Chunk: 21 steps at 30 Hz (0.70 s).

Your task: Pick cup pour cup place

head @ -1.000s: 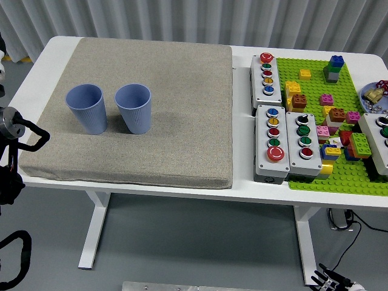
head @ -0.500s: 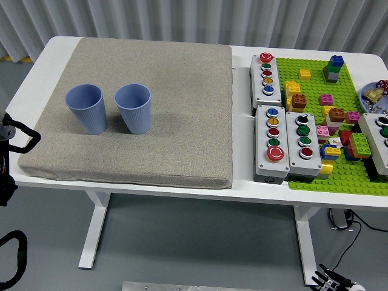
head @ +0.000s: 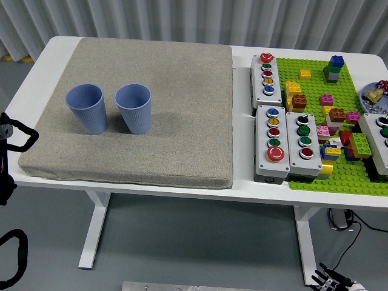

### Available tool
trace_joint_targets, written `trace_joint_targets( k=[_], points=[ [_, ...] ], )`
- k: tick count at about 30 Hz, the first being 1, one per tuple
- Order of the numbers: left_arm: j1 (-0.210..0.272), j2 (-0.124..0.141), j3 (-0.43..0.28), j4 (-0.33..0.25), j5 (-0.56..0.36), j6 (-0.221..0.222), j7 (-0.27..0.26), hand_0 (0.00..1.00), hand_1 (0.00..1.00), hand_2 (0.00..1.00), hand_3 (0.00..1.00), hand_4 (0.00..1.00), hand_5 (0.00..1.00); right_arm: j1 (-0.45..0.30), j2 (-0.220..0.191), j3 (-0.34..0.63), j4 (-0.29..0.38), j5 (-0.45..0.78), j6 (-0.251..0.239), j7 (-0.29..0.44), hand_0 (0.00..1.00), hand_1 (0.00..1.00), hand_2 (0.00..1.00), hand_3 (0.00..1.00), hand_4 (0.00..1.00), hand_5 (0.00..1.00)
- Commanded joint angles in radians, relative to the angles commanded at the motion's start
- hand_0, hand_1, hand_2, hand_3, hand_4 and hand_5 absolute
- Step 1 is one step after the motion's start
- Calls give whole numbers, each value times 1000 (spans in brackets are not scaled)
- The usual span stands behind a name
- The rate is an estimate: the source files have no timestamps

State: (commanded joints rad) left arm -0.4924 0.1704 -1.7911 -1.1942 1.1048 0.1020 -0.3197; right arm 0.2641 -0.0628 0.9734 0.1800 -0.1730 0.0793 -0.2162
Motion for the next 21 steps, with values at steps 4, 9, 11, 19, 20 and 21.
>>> trace_joint_targets(
  k=[4,9,11,19,20,21],
  points=[
    [0,-1,3,0,0,1,1,647,645,736,768,766,998,0,0,-5,0,3,0,4,765,713,739,600,221,147],
    [2,-5,3,-3,7,2,2,647,645,736,768,766,998,-4,0,-6,0,5,-2,10,765,713,739,600,221,147],
    [3,-7,2,-3,8,2,2,646,645,736,769,762,998,-5,0,-7,0,6,-2,10,764,712,737,599,219,147],
    [8,-7,11,-3,10,3,6,646,645,736,770,761,998,-8,-1,-9,0,8,2,12,765,712,736,599,219,148],
    [7,-7,12,-3,10,3,6,646,645,736,770,761,998,-8,-2,-14,0,14,3,14,765,712,736,599,219,148],
    [5,-7,13,-4,10,4,6,646,645,736,770,761,998,-7,-2,-12,0,15,5,15,765,712,736,599,219,148]
  ],
)
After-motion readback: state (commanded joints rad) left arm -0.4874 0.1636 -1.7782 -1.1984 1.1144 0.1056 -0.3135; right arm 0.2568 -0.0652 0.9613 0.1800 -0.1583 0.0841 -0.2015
